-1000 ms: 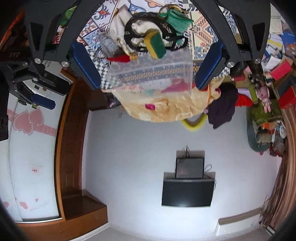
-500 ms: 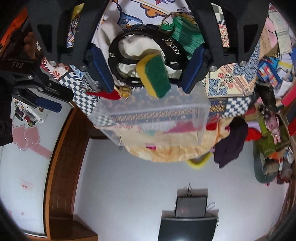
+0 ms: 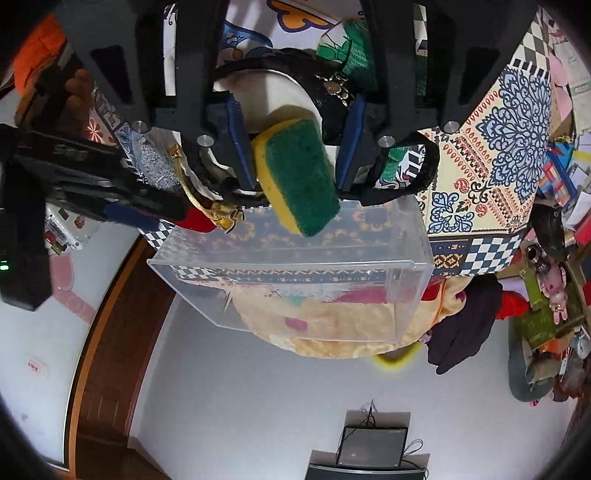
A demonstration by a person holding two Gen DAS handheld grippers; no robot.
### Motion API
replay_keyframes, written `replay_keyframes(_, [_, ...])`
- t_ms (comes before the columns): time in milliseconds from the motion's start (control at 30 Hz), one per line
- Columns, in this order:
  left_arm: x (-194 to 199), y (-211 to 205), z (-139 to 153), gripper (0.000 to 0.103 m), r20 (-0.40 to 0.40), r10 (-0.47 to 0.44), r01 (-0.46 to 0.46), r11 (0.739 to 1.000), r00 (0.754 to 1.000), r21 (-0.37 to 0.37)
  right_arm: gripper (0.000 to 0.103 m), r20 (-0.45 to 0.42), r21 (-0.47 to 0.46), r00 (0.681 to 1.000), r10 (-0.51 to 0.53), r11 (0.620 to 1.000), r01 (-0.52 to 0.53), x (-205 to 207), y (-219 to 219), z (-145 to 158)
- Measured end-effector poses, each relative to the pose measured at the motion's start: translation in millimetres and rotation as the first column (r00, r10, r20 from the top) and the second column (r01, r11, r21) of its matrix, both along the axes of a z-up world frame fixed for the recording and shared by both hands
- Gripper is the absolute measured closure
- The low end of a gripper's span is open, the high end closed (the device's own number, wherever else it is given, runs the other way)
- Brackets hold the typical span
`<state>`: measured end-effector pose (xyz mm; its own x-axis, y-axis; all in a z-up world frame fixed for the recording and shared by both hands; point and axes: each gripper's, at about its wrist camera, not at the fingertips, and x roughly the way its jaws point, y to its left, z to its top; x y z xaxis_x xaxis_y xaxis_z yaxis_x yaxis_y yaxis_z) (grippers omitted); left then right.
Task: Organize soft objects
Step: 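Grasp the green-yellow sponge with the left gripper while the right gripper grasps the red pouch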
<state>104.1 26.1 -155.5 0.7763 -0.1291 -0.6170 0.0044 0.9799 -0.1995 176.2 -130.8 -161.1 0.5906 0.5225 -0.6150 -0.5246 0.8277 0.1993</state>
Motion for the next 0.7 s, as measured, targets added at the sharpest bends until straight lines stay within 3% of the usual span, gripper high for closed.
replay_keyframes(133, [0,-2,-3,0.066,-0.006,-0.016,0.016,1.000,1.000,-0.003,0.050,-0.027,0.005,1.000,0.001,1.000,-0.001,6,6,-6])
replay_keyframes(267, [-1,-3,-3,0.070,-0.002,-0.016,0.015,1.000,1.000,-0.012,0.072,-0.018,-0.011,1.000,0.009,1.000,-0.009,6,6,-5])
replay_keyframes(367, [-6,-2,1,0.077,0.011,-0.015,0.015,1.000,1.000,-0.013,0.084,-0.009,-0.013,1.000,0.012,1.000,-0.012,6,6,-1])
replay_keyframes(500, [-12,1,11,0.078,0.037,-0.012,0.012,1.000,0.999,-0.023,0.090,0.015,-0.011,1.000,0.004,1.000,-0.004,4,5,6])
replay_keyframes(700, [-20,6,32,0.078,0.092,-0.003,0.005,1.000,0.996,-0.021,0.092,0.090,-0.004,0.996,0.001,1.000,-0.001,-10,-1,26])
